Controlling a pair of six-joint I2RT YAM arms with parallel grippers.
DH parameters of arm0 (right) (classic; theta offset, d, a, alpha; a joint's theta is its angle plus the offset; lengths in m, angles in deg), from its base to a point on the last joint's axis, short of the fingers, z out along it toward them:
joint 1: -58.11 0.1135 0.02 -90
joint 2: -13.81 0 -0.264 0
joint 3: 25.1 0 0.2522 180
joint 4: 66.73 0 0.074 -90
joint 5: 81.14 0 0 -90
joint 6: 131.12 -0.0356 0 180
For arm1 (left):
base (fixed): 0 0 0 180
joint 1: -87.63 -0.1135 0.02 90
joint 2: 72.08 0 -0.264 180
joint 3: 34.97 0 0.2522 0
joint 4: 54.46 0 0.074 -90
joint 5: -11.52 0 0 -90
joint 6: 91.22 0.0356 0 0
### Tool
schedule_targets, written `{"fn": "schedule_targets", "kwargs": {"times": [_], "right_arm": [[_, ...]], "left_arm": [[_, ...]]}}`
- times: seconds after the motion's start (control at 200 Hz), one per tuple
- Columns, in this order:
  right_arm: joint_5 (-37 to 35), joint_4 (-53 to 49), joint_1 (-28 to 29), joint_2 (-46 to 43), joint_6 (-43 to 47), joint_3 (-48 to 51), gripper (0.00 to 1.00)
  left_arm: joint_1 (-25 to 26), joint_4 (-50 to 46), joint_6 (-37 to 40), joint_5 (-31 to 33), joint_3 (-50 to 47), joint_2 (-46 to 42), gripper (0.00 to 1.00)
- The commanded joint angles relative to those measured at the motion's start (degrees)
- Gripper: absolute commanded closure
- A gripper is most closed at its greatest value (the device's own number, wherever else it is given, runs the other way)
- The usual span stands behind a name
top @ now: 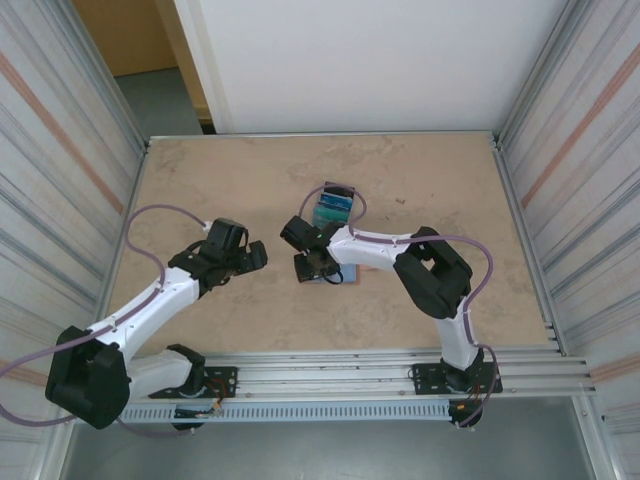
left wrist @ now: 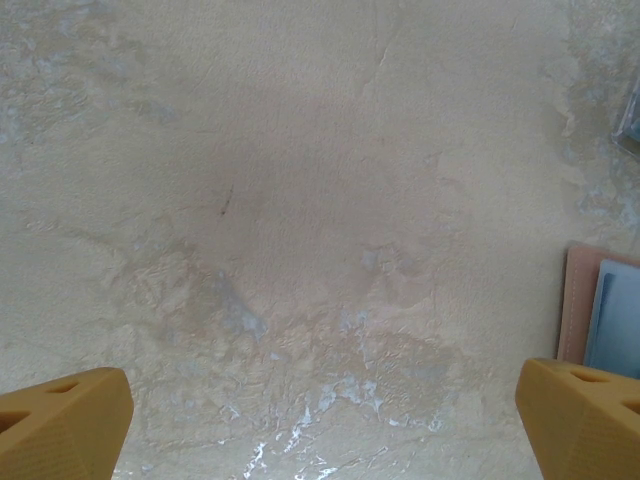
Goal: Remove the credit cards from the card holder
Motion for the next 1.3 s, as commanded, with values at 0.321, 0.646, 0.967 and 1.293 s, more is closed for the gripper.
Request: {"fn": "schedule_targets", "kwargs": {"times": [0.321,0.646,0.967,1.293], "right_arm": [[0.1,-0.6,-1.4,-4.1,2.4,3.8,0.86],[-10.2,-3.6,-1.4,-7.9,1.2,5.8,0.7],[-12.8,-3.8,-3.1,-8.2,1.9,6.3,0.73],[-9.4,-0.4,-5.3,-10.0,2.5,8.7,0.78]], "left_arm": [[-0.3,1.6,-0.6,-2.4,-0.1,-1.1,0.01],[2.4,1.9,-1.0,0.0,0.7,-0.8,0.01],[4.0,2.2,-0.9,0.9,2.3,1.3,0.01],[5.9,2.8,-1.2,1.7,3.0,3.4,0.01]]}}
